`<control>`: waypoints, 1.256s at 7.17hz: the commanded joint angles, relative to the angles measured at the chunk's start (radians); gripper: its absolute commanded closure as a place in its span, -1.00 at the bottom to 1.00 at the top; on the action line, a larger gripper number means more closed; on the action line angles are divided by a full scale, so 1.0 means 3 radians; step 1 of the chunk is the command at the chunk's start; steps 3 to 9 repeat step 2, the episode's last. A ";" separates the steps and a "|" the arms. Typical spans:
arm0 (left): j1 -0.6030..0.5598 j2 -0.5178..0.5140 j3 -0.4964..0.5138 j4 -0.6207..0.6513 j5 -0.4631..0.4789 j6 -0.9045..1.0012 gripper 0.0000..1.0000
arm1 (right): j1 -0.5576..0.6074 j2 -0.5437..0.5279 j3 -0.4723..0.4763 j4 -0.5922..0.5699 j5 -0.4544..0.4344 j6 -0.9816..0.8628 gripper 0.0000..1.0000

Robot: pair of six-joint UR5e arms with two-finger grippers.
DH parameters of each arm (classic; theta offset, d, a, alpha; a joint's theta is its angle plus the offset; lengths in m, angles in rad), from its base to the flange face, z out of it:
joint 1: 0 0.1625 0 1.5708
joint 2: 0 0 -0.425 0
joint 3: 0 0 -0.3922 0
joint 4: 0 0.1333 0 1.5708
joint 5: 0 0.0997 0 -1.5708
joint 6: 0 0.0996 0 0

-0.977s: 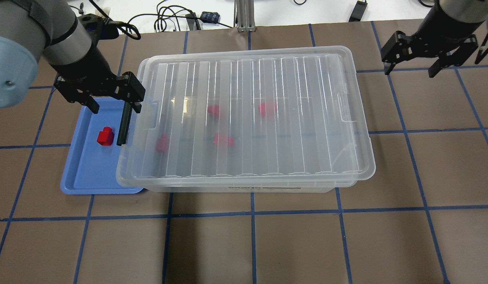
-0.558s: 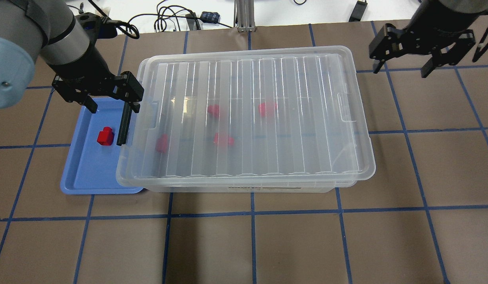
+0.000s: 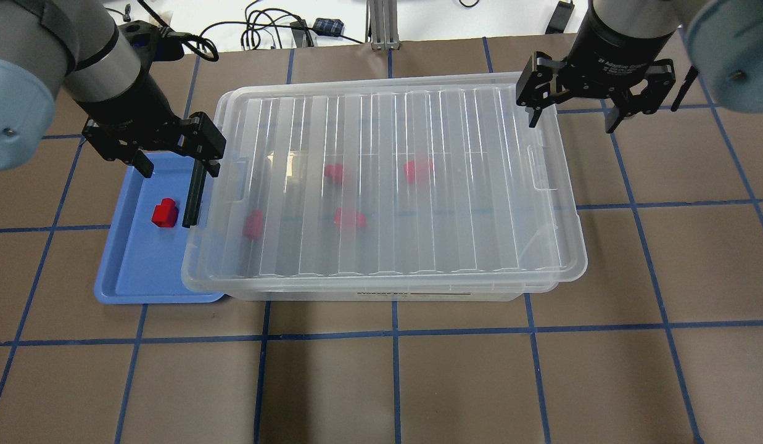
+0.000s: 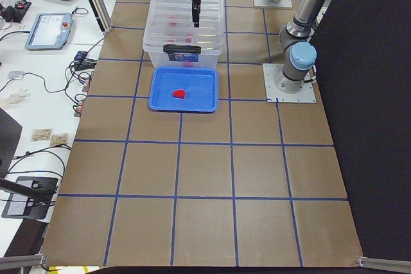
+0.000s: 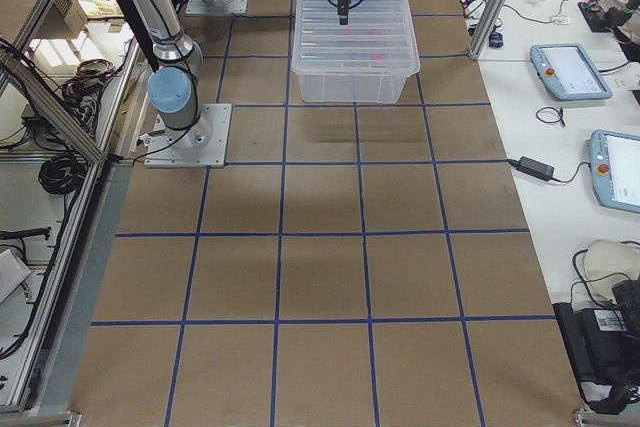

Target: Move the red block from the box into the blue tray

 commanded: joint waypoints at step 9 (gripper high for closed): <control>0.0000 0.0023 -0.0004 -0.0005 -0.0010 0.0000 -1.00 | 0.0008 -0.0003 0.0031 -0.0057 0.0024 0.0005 -1.00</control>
